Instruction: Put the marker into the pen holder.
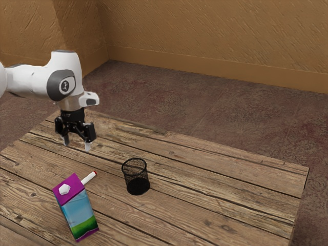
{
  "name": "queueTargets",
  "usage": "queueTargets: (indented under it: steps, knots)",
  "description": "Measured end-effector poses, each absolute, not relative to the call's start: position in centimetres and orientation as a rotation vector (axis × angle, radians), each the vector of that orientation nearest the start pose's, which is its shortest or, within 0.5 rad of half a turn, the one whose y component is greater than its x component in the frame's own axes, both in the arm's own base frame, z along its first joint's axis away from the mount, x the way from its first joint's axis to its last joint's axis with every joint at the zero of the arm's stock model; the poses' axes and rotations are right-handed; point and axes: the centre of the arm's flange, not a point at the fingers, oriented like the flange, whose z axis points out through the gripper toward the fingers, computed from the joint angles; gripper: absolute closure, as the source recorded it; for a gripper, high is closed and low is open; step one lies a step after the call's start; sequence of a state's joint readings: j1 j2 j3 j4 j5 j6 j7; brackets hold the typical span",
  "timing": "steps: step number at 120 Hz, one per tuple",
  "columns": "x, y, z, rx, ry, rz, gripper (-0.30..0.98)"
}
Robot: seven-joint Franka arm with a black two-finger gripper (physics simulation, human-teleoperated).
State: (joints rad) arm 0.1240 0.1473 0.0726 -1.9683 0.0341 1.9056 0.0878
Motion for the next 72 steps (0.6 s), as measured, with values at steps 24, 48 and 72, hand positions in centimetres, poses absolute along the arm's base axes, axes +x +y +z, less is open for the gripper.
queueTargets:
  steps: [24, 48, 72]
  knots:
    - [54.4, 10.7, 32.2, -3.121, -0.049, 0.268, 0.01]
    - [53.0, 10.4, 29.1, -3.126, 0.023, 0.217, 0.08]
    - [53.4, 9.9, 27.7, -3.127, 0.093, 0.171, 0.17]
